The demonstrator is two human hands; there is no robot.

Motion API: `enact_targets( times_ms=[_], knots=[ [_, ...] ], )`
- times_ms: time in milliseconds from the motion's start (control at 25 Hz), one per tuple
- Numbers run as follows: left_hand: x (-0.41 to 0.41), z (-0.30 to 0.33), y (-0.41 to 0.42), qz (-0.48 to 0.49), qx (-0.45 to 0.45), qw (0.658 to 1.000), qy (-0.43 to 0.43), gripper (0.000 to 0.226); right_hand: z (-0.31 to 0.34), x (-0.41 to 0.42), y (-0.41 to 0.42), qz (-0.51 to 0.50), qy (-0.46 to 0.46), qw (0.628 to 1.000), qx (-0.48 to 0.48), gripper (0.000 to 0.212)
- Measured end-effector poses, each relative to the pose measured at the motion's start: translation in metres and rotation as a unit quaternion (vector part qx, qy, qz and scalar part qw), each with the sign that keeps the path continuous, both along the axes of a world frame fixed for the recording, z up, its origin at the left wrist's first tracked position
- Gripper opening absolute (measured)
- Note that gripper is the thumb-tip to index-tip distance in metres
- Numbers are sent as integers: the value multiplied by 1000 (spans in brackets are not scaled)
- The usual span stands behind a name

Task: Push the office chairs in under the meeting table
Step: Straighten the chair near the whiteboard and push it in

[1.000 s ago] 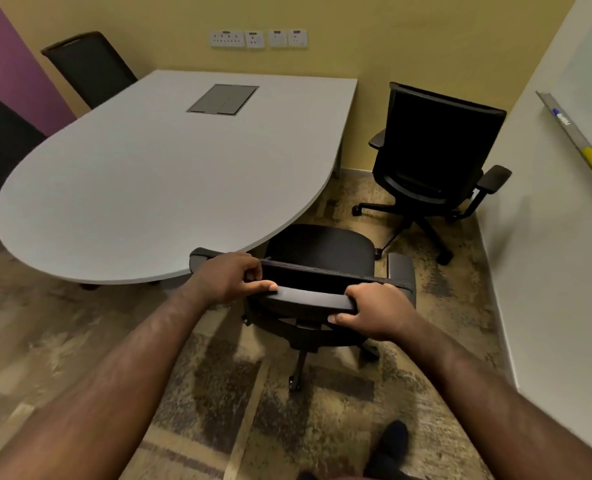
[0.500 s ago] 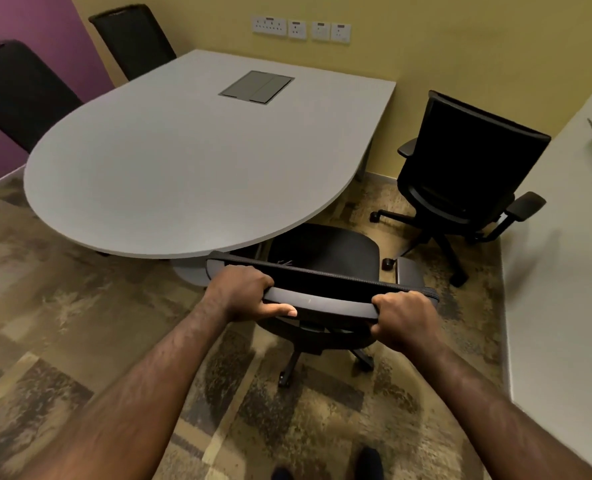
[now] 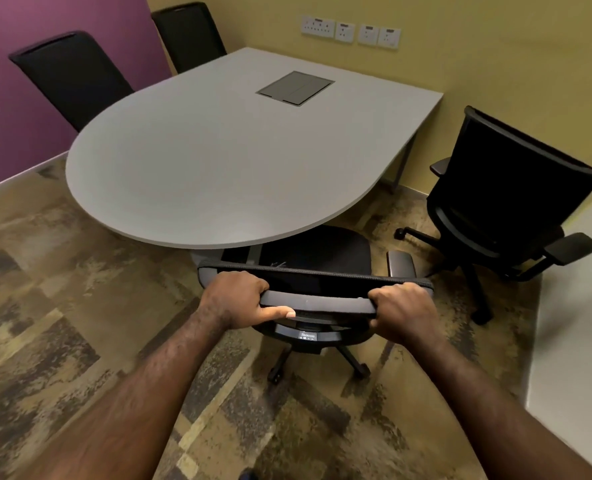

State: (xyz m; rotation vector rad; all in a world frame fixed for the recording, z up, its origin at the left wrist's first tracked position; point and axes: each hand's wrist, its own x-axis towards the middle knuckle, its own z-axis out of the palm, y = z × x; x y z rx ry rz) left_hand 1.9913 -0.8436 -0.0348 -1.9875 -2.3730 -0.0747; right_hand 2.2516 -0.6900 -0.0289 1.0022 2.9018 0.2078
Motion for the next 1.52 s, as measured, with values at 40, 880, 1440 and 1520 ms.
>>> enact_targets(
  times_ms=[40, 880, 1440, 1520],
  knots=[
    [7, 0, 4, 12, 2, 1000, -2, 79, 1, 2, 11, 11, 1, 1000, 2, 18],
    [-11, -1, 91, 144, 51, 988, -11, 81, -9, -79, 166, 93, 6, 996, 0, 14],
    [-42, -3, 161, 206, 44, 978, -9, 82, -5, -139, 259, 189, 17, 981, 26, 15],
    [-38, -2, 171, 214, 44, 976, -4, 82, -4, -140, 273, 204, 24, 978, 26, 15]
  ],
)
